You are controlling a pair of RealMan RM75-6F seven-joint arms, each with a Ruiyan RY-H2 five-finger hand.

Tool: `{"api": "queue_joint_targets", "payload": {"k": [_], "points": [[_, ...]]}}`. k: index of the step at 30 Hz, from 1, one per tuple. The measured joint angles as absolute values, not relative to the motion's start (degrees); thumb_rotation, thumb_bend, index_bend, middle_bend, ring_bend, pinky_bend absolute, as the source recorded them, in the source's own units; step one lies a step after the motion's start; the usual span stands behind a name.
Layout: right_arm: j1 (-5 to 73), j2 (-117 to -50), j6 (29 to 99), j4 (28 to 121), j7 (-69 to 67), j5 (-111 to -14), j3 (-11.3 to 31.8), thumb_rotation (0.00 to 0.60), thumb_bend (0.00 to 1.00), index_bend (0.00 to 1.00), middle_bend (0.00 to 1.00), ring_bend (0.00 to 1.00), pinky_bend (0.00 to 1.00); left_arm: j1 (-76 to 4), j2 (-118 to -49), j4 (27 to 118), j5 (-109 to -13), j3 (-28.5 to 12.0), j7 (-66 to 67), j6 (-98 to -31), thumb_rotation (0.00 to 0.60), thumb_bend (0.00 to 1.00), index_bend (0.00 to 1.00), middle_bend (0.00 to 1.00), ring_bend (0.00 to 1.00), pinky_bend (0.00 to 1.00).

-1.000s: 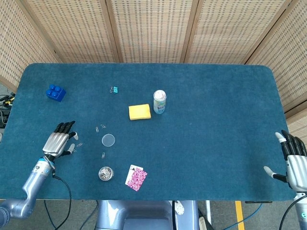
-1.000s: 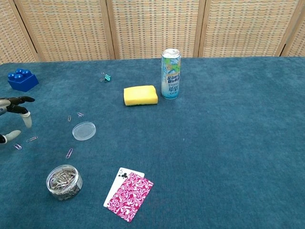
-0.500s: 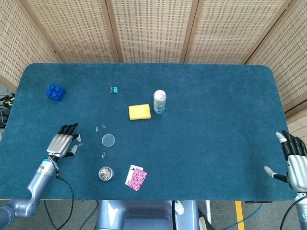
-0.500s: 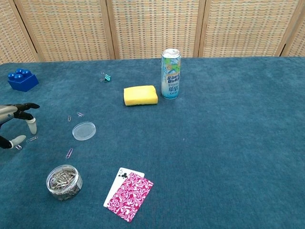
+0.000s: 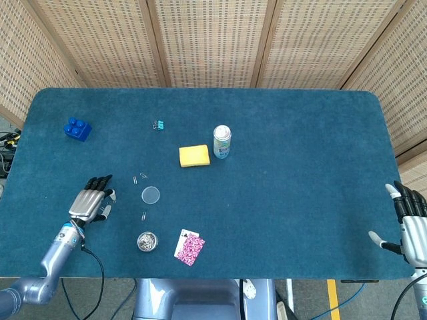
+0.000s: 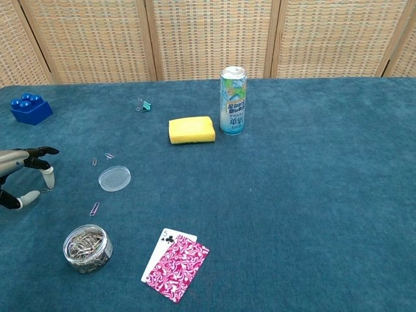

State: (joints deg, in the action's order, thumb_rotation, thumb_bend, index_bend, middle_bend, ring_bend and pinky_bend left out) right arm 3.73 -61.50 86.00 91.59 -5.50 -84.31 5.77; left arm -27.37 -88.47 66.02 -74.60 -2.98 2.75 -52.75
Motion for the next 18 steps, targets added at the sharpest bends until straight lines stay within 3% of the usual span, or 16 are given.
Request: {"api": "queue_joint_targets", "payload": {"k": [9, 14, 18], "points": [[3.67, -61.40, 86.08, 91.62, -5.72, -84.35, 5.76, 0.600, 0.00, 0.00, 0.00, 0.00, 0.00, -27.06, -85.73, 69.67, -75.81, -1.67, -0.06, -52.04, 0.600, 0.50, 0.42, 0.00, 0.00, 0.00], [3.69, -61.44, 86.04, 91.59, -5.66, -84.37, 5.74, 0.600, 0.00, 0.00, 0.00, 0.00, 0.00, -26.82, -84.50, 70.35, -76.77, -1.68, -1.13, -53.45, 0.600, 0.50, 0.36, 0.00, 0.00, 0.00], [3.72, -61.49, 86.01, 91.65, -5.49, -84.43, 5.71, 0.600, 0.00, 0.00, 0.00, 0.00, 0.00, -26.56, -84.72, 69.14, -78.61, -2.13, -2.14, -56.92, 0.600, 0.45, 0.40, 0.00, 0.00, 0.00]]}}
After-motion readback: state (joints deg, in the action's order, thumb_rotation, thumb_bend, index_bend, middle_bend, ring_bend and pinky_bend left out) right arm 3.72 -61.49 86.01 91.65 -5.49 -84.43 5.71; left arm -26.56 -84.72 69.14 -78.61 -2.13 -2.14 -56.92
